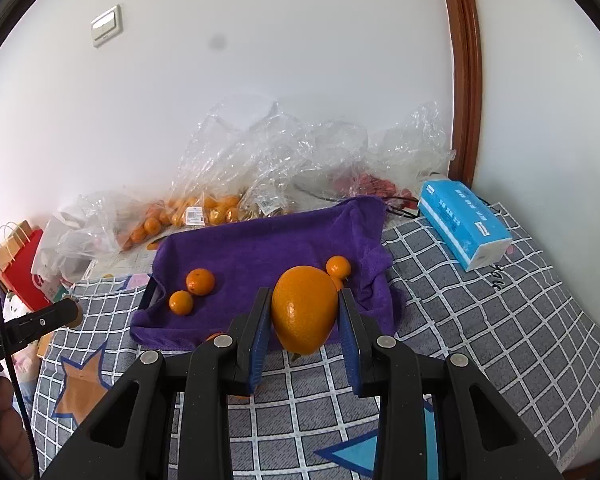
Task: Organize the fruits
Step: 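Carry the orange and the yellow-brown fruit over the purple towel, then open the right gripper to drop the orange while the left gripper releases its fruit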
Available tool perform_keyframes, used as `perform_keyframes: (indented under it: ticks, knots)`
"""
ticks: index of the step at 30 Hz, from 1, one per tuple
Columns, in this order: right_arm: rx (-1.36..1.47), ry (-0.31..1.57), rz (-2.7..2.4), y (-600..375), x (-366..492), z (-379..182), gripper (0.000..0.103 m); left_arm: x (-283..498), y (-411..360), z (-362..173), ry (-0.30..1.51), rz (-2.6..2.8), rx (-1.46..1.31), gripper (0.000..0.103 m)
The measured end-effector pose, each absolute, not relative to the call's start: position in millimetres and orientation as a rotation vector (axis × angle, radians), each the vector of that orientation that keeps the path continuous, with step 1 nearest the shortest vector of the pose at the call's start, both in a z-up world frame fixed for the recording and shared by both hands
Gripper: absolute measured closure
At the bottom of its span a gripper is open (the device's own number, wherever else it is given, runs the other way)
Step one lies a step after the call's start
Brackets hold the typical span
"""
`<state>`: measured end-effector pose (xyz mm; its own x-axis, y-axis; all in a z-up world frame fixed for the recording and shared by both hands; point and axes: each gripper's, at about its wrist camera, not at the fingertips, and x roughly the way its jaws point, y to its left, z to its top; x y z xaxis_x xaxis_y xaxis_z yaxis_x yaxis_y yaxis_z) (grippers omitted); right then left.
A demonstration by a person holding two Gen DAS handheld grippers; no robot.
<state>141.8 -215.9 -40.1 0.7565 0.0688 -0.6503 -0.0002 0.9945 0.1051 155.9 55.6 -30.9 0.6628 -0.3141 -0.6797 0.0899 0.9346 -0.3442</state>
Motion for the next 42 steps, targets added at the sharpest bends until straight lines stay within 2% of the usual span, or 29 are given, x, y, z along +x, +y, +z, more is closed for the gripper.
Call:
perform_keyframes:
  ticks: [17, 29, 42]
  knots:
    - [0.107, 0.776, 0.011, -235.8, 196.2, -80.0, 0.071, 209.1, 71.6, -73.2, 0.903, -0.18, -0.318, 0.076]
    - [0.138, 0.851, -0.008, -251.1, 235.9, -124.1, 0.071, 244.6, 56.3, -109.8, 0.979, -0.178, -0.299, 0.076]
    - [0.16, 0.875, 0.0, -259.9, 251.7, -149.4, 0.071, 251.4, 52.4, -128.4, 1.007, -0.176, -0.291, 0.076]
